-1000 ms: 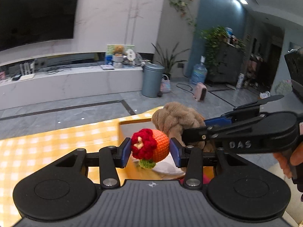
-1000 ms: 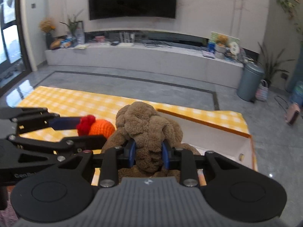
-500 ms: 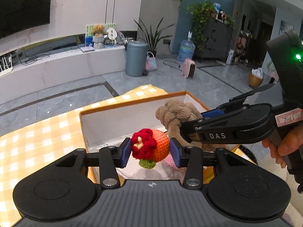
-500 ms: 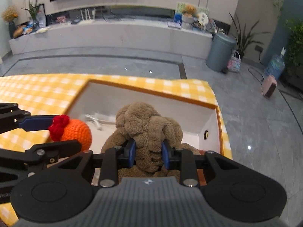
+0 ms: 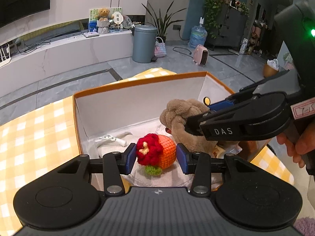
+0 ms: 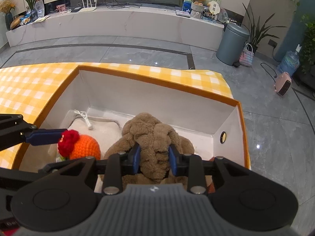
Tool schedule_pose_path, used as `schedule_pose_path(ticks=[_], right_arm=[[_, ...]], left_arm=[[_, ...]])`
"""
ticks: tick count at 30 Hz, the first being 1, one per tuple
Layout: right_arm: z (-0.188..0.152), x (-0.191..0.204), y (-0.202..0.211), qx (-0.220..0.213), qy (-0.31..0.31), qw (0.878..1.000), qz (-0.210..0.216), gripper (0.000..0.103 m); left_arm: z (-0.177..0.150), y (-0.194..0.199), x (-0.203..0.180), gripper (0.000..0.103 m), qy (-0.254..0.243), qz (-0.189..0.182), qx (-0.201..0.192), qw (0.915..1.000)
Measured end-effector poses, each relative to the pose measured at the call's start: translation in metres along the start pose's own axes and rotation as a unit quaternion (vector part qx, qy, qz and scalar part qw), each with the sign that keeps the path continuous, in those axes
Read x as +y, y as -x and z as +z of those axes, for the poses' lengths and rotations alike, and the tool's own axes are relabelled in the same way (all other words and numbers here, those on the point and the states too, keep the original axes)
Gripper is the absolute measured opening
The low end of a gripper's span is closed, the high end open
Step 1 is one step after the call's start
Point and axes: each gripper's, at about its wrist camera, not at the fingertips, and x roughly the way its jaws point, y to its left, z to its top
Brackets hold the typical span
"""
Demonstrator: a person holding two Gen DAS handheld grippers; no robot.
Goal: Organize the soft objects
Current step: 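Carry the plush toy and crocheted fruit over the orange box and open both tools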
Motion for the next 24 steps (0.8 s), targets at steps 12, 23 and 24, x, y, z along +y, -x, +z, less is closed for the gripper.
schedule_pose_path(ticks=[12, 23, 24], right_arm=[[0.005, 0.007, 0.023, -0.021, 0.003, 1.0, 0.007, 0.056], [0.005, 0.004, 0.089, -0.067, -0.049, 0.996, 0.034, 0.071], [0.004, 0.004, 0.098, -0.074, -0.054, 0.995, 0.037, 0.072]], left_arm=[[0.0, 0.016, -0.001, 0.08, -0.004, 0.005, -0.017, 0.9998], [0.008, 0.063, -0.02, 0.09, -0.043, 0.019, -0.064, 0.9969], [0.008, 0.069, -0.021, 0.09, -0.043, 0.023, -0.068, 0.9965]])
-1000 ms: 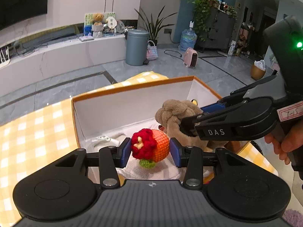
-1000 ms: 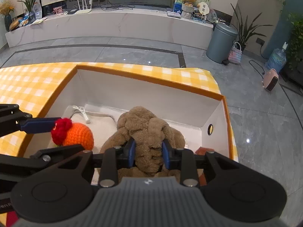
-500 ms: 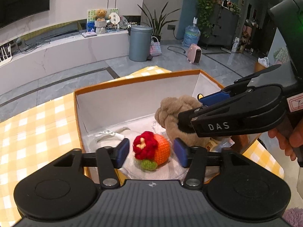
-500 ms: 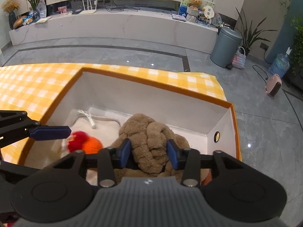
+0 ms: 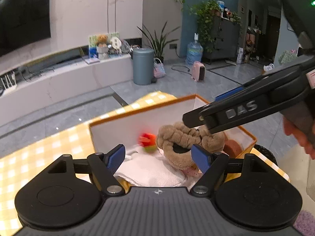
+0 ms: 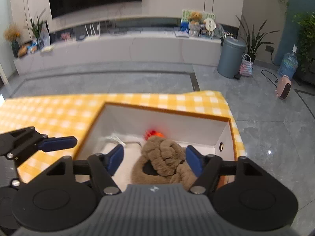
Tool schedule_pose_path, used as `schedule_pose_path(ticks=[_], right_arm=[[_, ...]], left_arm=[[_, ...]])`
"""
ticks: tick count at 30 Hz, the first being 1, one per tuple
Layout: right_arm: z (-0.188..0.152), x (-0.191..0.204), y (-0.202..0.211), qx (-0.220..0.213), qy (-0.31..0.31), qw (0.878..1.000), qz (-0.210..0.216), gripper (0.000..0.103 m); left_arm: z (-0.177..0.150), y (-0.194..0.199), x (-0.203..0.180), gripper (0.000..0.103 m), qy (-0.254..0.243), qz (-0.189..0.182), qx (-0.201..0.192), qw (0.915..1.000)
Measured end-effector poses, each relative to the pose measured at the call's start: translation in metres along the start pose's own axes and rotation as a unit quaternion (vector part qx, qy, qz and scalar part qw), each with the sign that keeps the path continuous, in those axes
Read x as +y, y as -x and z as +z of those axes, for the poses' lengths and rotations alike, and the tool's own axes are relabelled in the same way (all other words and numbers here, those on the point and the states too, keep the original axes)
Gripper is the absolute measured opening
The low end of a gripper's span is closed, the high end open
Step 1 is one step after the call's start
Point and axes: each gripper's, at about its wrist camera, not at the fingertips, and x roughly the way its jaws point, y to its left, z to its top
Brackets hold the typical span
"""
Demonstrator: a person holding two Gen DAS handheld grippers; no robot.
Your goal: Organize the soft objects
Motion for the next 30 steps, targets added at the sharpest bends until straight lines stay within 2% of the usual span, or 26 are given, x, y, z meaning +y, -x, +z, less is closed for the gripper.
schedule_pose_path(ticks=[7, 9, 11, 16, 20, 24, 27, 30], right_arm=[[-0.013, 0.011, 0.071, -0.047, -0.014, 0.998, 0.024, 0.074], [-0.024, 0.017, 0.093, -0.072, -0.012, 0.997, 0.027, 0.086], [-0.036, 0.024, 0.115, -0.105, -0.005, 0.994, 0.029, 0.089], [-0.074, 0.045, 0.163, -0.182, 0.024, 0.983, 0.008, 0.093], [-0.106, 0.06, 0.188, -0.222, 0.029, 0.974, -0.008, 0.094], [-0.139, 0.074, 0.2, -0.252, 0.008, 0.967, -0.026, 0.094], [-0.168, 0.087, 0.203, -0.271, -0.006, 0.961, -0.048, 0.094], [-0.195, 0.101, 0.201, -0.277, -0.018, 0.958, -0.071, 0.094]], left_arm=[[0.001, 0.057, -0.015, 0.09, -0.008, 0.015, -0.045, 0.9989], [0.0, 0.076, -0.018, 0.091, -0.009, 0.02, -0.067, 0.9975], [-0.002, 0.098, -0.022, 0.091, -0.006, 0.029, -0.095, 0.995], [-0.02, 0.145, -0.03, 0.092, 0.019, 0.043, -0.142, 0.9888], [-0.038, 0.173, -0.038, 0.092, 0.009, 0.058, -0.18, 0.9819], [-0.055, 0.19, -0.041, 0.092, 0.028, 0.094, -0.186, 0.9776], [-0.07, 0.195, -0.05, 0.092, 0.004, 0.136, -0.185, 0.9732], [-0.088, 0.199, -0.055, 0.092, 0.005, 0.155, -0.186, 0.9702]])
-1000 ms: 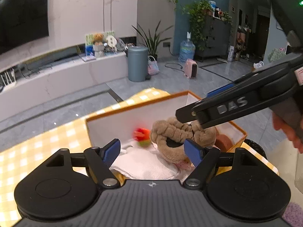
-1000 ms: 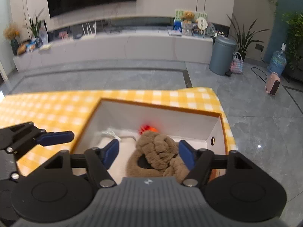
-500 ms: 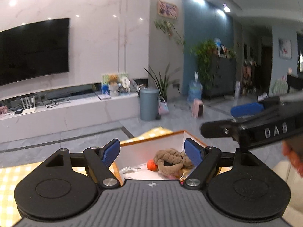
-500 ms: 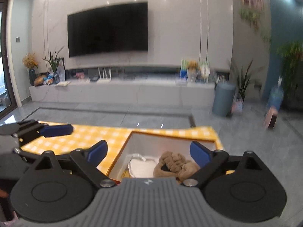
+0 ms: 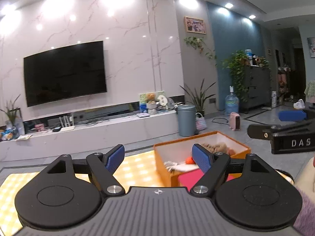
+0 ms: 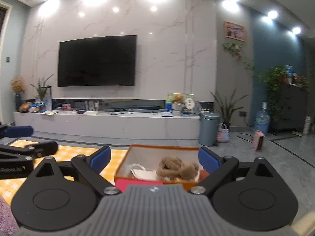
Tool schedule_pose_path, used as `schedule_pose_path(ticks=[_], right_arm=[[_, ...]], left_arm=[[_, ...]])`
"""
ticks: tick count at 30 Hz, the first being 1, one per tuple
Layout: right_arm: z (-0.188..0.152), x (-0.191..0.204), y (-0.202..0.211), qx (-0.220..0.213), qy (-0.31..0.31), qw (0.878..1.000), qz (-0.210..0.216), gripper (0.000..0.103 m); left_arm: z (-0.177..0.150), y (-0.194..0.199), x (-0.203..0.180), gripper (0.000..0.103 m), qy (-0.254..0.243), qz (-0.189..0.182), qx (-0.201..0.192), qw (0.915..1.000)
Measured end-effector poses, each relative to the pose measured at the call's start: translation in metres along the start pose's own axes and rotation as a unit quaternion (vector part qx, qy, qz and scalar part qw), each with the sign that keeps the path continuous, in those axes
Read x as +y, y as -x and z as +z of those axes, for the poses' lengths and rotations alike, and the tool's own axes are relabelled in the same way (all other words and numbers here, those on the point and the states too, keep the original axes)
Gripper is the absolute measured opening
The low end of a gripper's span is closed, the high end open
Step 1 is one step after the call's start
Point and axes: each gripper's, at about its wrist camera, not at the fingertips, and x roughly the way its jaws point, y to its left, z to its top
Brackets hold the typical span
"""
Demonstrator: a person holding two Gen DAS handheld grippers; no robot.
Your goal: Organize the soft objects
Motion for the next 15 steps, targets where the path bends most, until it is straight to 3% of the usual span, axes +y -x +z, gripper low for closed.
schedule_pose_path(ticks=[5, 10, 15], right_arm=[[-0.041, 0.018, 0.014, 0.008, -0.017, 1.0, -0.019, 0.094], [-0.065, 0.03, 0.011, 0.039, -0.015, 0.999, -0.008, 0.094], [-0.083, 0.031, 0.001, 0.076, -0.02, 0.997, -0.005, 0.096]], left_arm=[[-0.026, 0.012, 0.001, 0.095, 0.013, 0.036, -0.012, 0.9992], [-0.04, 0.002, 0.014, 0.095, 0.062, 0.011, 0.032, 0.9975], [-0.048, -0.018, 0.02, 0.095, 0.092, 0.032, 0.077, 0.9923]])
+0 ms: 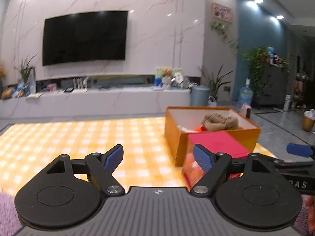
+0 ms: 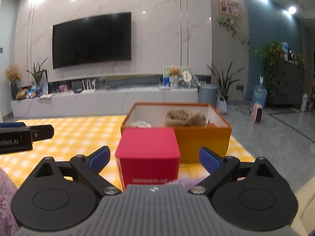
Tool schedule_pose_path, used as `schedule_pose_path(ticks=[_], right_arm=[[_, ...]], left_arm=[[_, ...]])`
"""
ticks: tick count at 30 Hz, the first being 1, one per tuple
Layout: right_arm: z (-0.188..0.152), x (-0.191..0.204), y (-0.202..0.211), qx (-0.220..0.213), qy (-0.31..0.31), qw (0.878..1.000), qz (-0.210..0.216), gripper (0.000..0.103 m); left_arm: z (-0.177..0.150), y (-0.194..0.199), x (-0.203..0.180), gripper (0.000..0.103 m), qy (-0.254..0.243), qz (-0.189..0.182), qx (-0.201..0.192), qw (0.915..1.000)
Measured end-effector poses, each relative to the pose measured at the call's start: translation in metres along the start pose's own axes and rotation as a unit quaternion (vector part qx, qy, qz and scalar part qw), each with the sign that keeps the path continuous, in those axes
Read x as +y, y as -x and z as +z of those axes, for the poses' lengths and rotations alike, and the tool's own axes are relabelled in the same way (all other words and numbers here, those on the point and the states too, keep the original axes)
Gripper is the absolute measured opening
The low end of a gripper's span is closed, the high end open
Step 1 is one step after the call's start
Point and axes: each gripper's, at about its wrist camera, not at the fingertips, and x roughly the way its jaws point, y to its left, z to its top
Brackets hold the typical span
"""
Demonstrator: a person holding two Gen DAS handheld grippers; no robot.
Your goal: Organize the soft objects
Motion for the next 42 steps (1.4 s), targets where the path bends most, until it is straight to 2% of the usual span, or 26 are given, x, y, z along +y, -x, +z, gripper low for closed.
schedule_pose_path(ticks=[3, 7, 11, 18, 42], right_arm=[[-0.01, -0.004, -0.009, 0.018, -0.013, 1.0, 0.002, 0.096], [-0.015, -0.006, -0.018, 0.045, -0.028, 0.999, 0.01, 0.096], [-0.019, -0.002, -0.026, 0.062, -0.011, 0.998, 0.017, 0.096], [-0.019, 0.0, -0.032, 0.067, -0.008, 0.998, 0.02, 0.096], [-0.019, -0.002, -0.033, 0.064, -0.009, 0.998, 0.019, 0.096]], left_arm=[[-0.014, -0.003, 0.006, 0.095, 0.025, 0.014, 0.017, 0.9995], [-0.03, -0.01, 0.002, 0.095, 0.0, 0.024, 0.041, 0.9989], [-0.039, -0.012, 0.001, 0.095, 0.002, 0.023, 0.071, 0.9972], [-0.048, -0.007, 0.006, 0.095, 0.004, 0.023, 0.079, 0.9966], [-0.043, -0.005, 0.007, 0.095, 0.0, 0.024, 0.08, 0.9965]])
